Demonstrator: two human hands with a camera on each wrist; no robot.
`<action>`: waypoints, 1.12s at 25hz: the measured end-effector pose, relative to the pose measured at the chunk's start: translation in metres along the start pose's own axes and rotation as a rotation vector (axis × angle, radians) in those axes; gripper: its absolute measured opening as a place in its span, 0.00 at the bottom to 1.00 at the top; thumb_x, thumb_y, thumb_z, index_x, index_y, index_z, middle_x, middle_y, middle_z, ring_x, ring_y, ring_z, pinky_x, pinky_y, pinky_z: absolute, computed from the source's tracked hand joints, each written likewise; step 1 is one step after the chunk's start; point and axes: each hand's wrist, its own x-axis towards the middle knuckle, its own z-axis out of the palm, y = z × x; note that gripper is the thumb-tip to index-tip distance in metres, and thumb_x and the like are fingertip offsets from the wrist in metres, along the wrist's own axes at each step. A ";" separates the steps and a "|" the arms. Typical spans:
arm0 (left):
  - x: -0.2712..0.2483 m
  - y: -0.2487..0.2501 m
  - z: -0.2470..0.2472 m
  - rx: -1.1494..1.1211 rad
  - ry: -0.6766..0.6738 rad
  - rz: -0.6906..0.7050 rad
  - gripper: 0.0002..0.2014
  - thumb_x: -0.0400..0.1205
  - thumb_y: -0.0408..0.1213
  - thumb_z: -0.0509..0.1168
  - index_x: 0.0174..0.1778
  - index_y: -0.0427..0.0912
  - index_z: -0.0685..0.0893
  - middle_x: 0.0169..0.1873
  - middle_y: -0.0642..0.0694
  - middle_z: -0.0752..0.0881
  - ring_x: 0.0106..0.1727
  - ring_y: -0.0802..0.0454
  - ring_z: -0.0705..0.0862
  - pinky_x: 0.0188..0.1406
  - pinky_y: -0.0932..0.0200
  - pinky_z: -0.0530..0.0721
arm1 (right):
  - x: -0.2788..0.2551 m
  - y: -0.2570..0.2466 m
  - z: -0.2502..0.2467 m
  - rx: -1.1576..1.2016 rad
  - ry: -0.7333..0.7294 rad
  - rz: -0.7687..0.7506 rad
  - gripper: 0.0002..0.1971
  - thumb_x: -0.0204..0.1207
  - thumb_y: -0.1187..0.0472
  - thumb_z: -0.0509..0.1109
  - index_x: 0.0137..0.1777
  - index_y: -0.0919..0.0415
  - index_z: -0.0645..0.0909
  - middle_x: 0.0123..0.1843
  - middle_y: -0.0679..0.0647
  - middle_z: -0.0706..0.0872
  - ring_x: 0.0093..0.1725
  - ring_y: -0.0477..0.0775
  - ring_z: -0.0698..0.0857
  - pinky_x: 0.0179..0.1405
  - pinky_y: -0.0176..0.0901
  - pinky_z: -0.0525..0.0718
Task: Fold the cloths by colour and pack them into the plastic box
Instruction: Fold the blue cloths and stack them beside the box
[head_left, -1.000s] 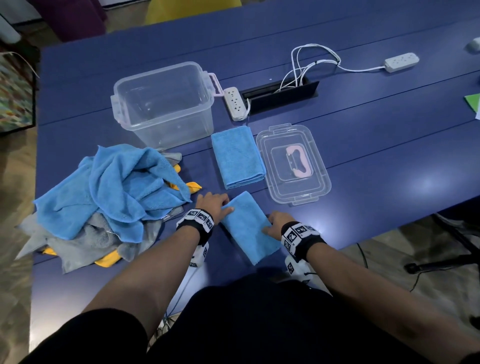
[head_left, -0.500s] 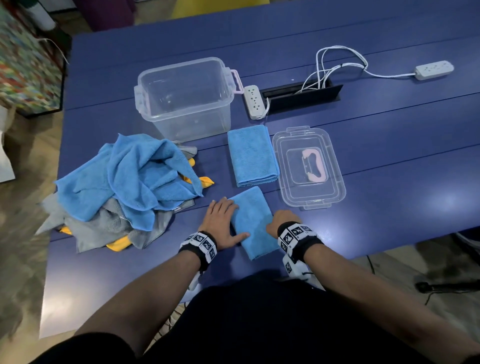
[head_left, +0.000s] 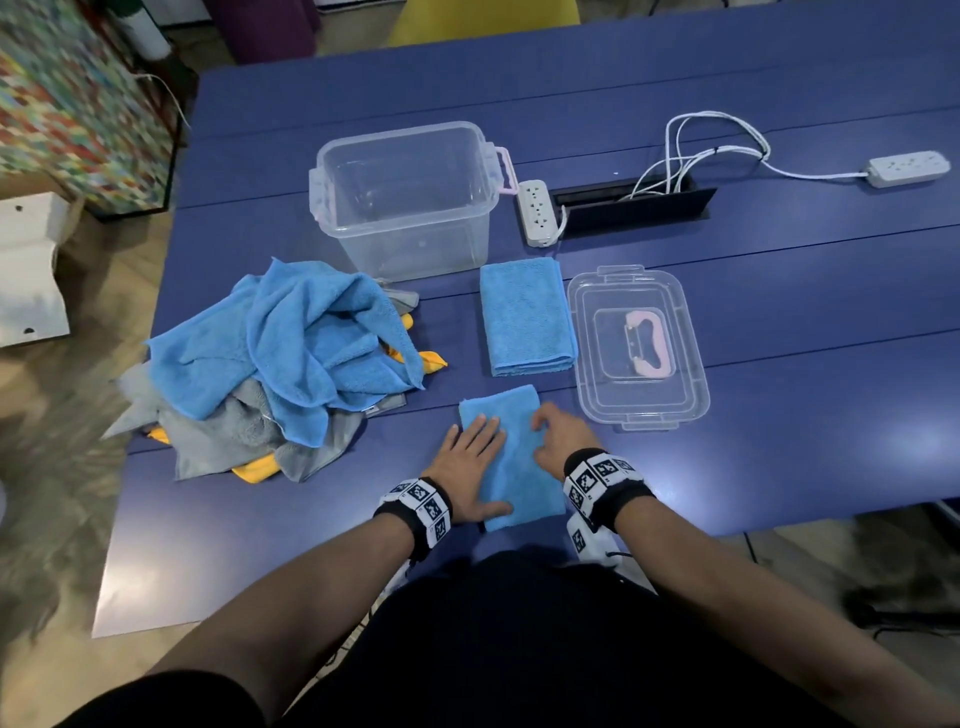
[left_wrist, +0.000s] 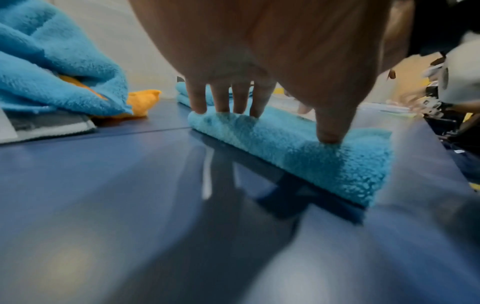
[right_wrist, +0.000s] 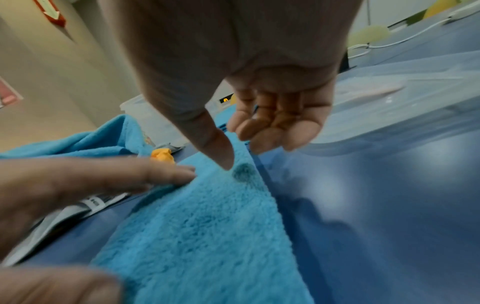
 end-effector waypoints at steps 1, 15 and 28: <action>-0.002 -0.002 0.004 0.011 -0.024 0.012 0.57 0.72 0.74 0.60 0.86 0.43 0.42 0.86 0.46 0.37 0.85 0.49 0.33 0.83 0.36 0.40 | 0.000 0.001 0.004 -0.029 -0.073 -0.051 0.21 0.69 0.67 0.69 0.59 0.47 0.73 0.55 0.52 0.76 0.54 0.58 0.84 0.52 0.46 0.83; 0.009 -0.018 -0.009 -0.626 0.211 -0.690 0.36 0.73 0.76 0.57 0.53 0.44 0.82 0.54 0.47 0.84 0.57 0.48 0.82 0.58 0.52 0.81 | 0.016 0.004 0.011 -0.102 -0.112 -0.077 0.32 0.79 0.59 0.61 0.83 0.42 0.57 0.72 0.57 0.64 0.66 0.61 0.77 0.63 0.51 0.81; 0.044 -0.009 -0.079 -1.796 0.329 -0.440 0.35 0.58 0.32 0.76 0.64 0.36 0.77 0.59 0.36 0.86 0.56 0.38 0.86 0.60 0.38 0.84 | 0.040 -0.004 -0.017 1.038 -0.243 0.163 0.48 0.54 0.17 0.65 0.61 0.56 0.84 0.62 0.55 0.88 0.61 0.58 0.87 0.67 0.58 0.81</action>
